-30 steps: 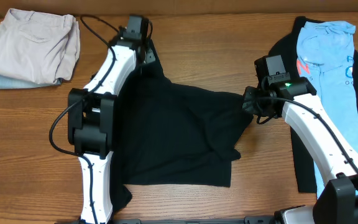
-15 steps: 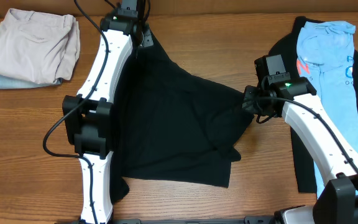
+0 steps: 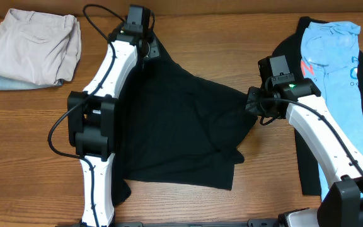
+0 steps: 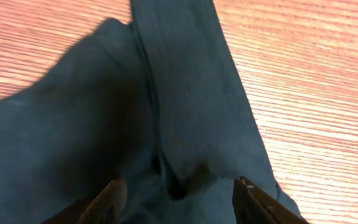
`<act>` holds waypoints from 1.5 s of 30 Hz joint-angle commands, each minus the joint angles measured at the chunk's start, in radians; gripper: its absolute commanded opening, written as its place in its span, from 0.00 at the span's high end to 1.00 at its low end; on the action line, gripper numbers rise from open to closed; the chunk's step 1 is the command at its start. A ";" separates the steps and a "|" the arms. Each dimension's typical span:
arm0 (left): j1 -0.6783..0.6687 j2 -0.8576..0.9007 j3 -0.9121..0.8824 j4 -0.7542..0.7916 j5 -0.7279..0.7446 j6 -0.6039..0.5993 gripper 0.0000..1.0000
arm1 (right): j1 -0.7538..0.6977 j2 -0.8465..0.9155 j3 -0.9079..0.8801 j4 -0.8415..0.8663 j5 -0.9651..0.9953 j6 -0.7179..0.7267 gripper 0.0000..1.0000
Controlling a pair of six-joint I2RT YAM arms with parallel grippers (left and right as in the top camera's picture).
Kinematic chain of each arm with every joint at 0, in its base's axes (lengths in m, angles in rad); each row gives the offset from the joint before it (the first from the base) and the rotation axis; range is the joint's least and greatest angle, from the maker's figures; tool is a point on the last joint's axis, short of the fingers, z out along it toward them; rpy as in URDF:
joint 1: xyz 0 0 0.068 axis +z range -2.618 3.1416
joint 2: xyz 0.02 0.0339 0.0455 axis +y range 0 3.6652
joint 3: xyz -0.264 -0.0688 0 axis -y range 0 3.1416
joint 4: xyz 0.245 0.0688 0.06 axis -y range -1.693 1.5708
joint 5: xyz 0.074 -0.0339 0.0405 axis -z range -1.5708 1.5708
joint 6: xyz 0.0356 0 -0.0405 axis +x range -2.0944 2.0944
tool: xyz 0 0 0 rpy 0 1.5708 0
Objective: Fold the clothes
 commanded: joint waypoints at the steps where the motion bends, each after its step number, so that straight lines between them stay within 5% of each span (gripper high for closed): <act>1: 0.004 0.009 -0.063 0.056 0.040 0.003 0.41 | -0.004 -0.011 0.019 0.006 0.015 0.000 0.96; 17: 0.003 0.010 -0.093 0.162 0.048 0.003 0.54 | -0.004 -0.011 0.019 0.010 0.014 0.000 0.96; 45: -0.001 0.042 -0.111 0.186 0.044 0.003 0.60 | -0.004 -0.011 0.019 0.014 0.015 0.000 0.96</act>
